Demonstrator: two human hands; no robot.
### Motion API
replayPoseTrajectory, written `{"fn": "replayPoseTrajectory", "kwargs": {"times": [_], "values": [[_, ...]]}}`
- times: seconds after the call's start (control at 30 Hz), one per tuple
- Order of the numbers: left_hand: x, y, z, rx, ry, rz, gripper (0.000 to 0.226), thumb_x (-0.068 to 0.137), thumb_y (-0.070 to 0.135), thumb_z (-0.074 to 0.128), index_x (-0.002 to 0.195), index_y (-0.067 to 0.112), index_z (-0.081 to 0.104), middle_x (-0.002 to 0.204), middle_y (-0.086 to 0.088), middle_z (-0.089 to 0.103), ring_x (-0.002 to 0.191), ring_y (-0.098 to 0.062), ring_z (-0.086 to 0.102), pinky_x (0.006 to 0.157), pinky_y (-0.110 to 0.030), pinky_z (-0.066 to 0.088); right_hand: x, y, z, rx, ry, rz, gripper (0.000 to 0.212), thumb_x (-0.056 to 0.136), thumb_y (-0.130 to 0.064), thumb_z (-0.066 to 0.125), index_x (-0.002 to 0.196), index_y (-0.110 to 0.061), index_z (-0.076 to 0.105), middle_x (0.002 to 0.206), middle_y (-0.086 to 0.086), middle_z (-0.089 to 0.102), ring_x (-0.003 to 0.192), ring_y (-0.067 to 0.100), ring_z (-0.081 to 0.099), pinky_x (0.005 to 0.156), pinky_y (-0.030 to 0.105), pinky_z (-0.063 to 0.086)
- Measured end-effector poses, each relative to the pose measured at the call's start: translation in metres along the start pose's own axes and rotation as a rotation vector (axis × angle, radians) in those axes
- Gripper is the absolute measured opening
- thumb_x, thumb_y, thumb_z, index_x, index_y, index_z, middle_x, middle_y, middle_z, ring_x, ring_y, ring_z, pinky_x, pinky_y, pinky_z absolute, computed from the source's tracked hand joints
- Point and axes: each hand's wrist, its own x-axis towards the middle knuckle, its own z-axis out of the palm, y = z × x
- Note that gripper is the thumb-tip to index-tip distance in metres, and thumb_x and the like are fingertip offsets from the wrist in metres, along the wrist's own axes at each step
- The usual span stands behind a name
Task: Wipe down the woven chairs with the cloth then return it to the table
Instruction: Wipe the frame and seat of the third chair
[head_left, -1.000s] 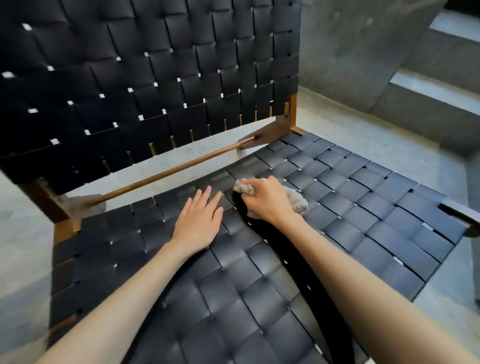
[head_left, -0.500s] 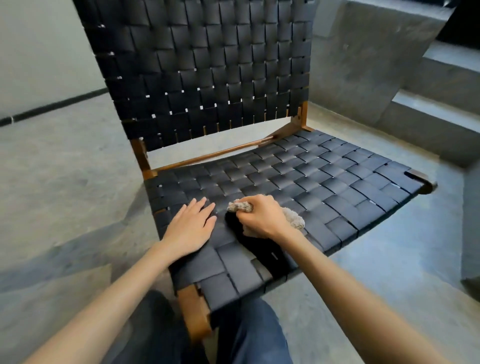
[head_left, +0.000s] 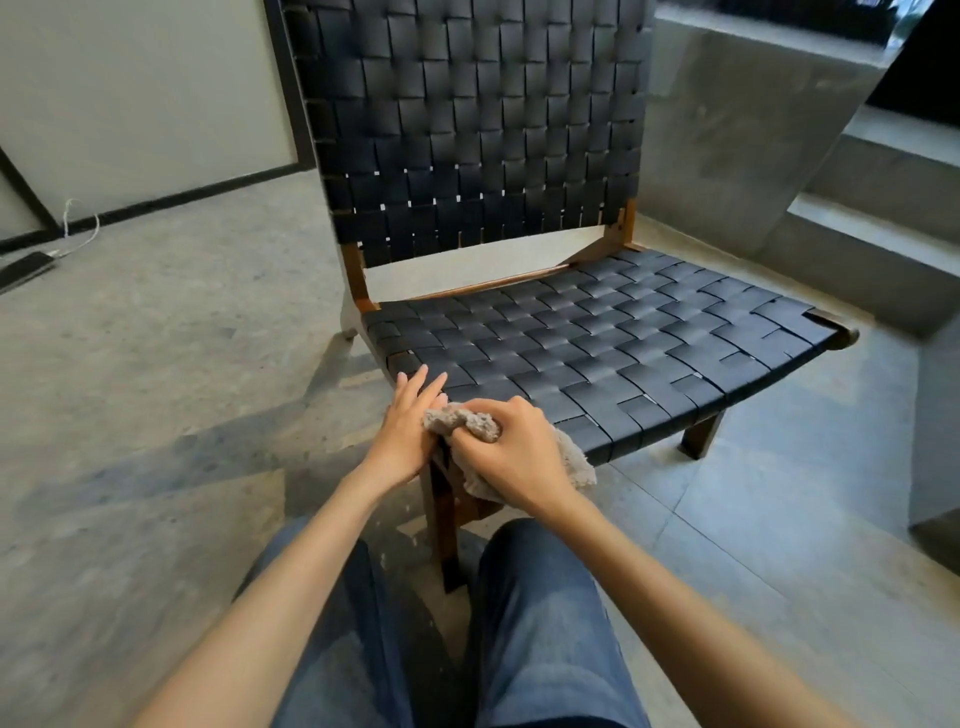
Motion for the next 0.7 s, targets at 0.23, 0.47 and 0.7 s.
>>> {"fn": "replayPoseTrajectory", "kwargs": {"times": [0.23,0.47,0.7], "values": [[-0.004,-0.006,0.005,-0.13,0.094,0.035,0.04,0.103,0.032,0.023,0.135,0.029,0.047,0.157,0.003,0.015,0.146,-0.015,-0.005,0.116,-0.046,-0.002,-0.053,0.032,0.029,-0.075,0.333,-0.306,0.027,0.077,-0.022,0.067,0.104,-0.024,0.068,0.116,-0.009,0.065,0.109,0.011,0.056,0.094,0.037,0.034],[-0.009,-0.005,0.009,-0.214,0.146,0.056,0.036,0.104,0.027,0.024,0.129,0.032,0.05,0.157,0.005,0.016,0.145,-0.01,-0.005,0.115,-0.036,-0.003,-0.043,0.047,0.037,-0.498,0.344,-0.513,0.035,0.082,-0.045,0.061,0.112,-0.029,0.054,0.119,0.002,0.065,0.103,0.028,0.048,0.083,0.039,0.04],[-0.012,-0.003,0.01,-0.143,0.23,0.086,0.044,0.099,0.034,0.021,0.127,0.031,0.054,0.153,0.004,0.027,0.145,-0.011,0.001,0.115,-0.034,-0.008,-0.002,0.072,-0.012,-0.612,0.142,-0.671,0.061,0.091,-0.061,0.036,0.103,-0.013,0.071,0.095,0.012,0.067,0.075,0.027,0.056,0.066,0.034,0.038]]}}
